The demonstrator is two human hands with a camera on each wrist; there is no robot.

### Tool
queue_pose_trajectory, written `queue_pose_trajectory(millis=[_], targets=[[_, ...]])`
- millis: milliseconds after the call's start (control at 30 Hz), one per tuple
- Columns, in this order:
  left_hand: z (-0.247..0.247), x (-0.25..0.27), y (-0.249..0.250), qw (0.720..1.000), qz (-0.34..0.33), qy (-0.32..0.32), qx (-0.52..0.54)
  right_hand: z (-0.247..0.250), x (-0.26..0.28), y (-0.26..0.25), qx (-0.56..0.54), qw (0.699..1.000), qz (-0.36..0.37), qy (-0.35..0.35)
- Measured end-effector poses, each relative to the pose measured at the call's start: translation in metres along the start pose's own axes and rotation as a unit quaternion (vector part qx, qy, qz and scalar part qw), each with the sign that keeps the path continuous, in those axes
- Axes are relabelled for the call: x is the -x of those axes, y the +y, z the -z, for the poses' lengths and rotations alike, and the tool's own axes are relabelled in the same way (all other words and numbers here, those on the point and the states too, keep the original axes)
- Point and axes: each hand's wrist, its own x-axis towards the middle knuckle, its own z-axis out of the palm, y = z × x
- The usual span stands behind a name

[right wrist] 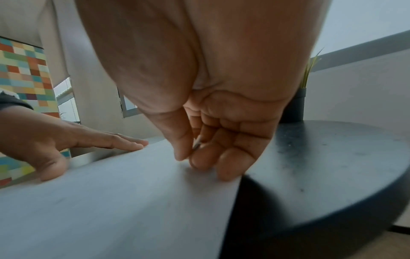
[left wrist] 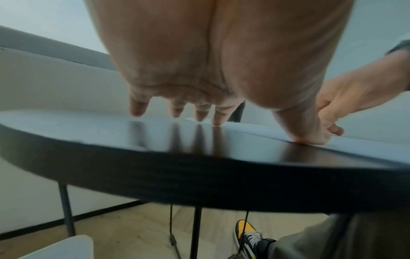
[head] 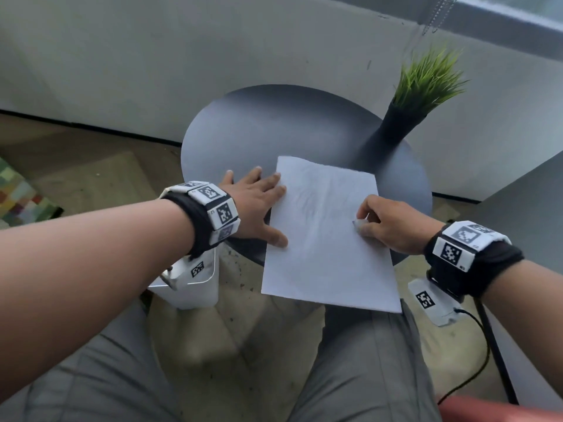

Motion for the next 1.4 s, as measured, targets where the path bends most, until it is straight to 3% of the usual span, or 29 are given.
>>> queue_pose_trajectory(millis=[167, 300, 600, 667, 767, 833, 933, 1000, 1100, 1167, 1267, 1300, 1400], targets=[[-0.009, 0.006, 0.012, 0.997, -0.075, -0.011, 0.008, 0.015, -0.005, -0.018, -0.065, 0.997, 0.03, 0.009], [-0.01, 0.003, 0.01, 0.995, -0.094, 0.012, 0.034, 0.005, -0.02, -0.043, -0.025, 0.998, 0.06, 0.005], [-0.009, -0.004, 0.009, 0.997, -0.077, 0.0, 0.018, -0.015, -0.035, -0.072, 0.044, 0.997, 0.058, 0.035], [-0.01, -0.005, 0.007, 0.997, -0.08, -0.002, 0.007, -0.022, -0.025, -0.082, 0.069, 0.991, 0.116, 0.021], [-0.008, -0.004, 0.009, 0.997, -0.083, -0.001, -0.008, -0.033, -0.007, -0.097, 0.092, 0.971, 0.212, -0.064], [-0.005, -0.003, 0.012, 0.997, -0.079, -0.003, -0.014, -0.025, -0.017, -0.091, 0.093, 0.979, 0.173, -0.06], [-0.003, -0.002, 0.015, 0.997, -0.075, -0.004, -0.014, -0.014, -0.033, -0.076, 0.064, 0.996, 0.052, 0.036], [-0.002, -0.002, 0.015, 0.997, -0.075, -0.001, -0.013, -0.026, -0.024, -0.085, 0.06, 0.992, 0.09, 0.063], [-0.005, -0.002, 0.013, 0.997, -0.08, 0.005, -0.016, -0.043, -0.004, -0.103, 0.067, 0.974, 0.217, -0.012], [-0.006, -0.002, 0.014, 0.996, -0.079, 0.009, -0.025, -0.031, -0.013, -0.096, 0.078, 0.979, 0.188, -0.023], [-0.01, -0.002, 0.016, 0.997, -0.07, 0.018, -0.042, -0.02, -0.032, -0.078, 0.084, 0.992, 0.068, 0.064], [-0.011, -0.003, 0.016, 0.997, -0.069, 0.02, -0.04, -0.023, -0.03, -0.079, 0.083, 0.991, 0.069, 0.084], [-0.011, -0.002, 0.015, 0.997, -0.07, 0.017, -0.021, -0.043, -0.007, -0.098, 0.069, 0.974, 0.214, 0.032]])
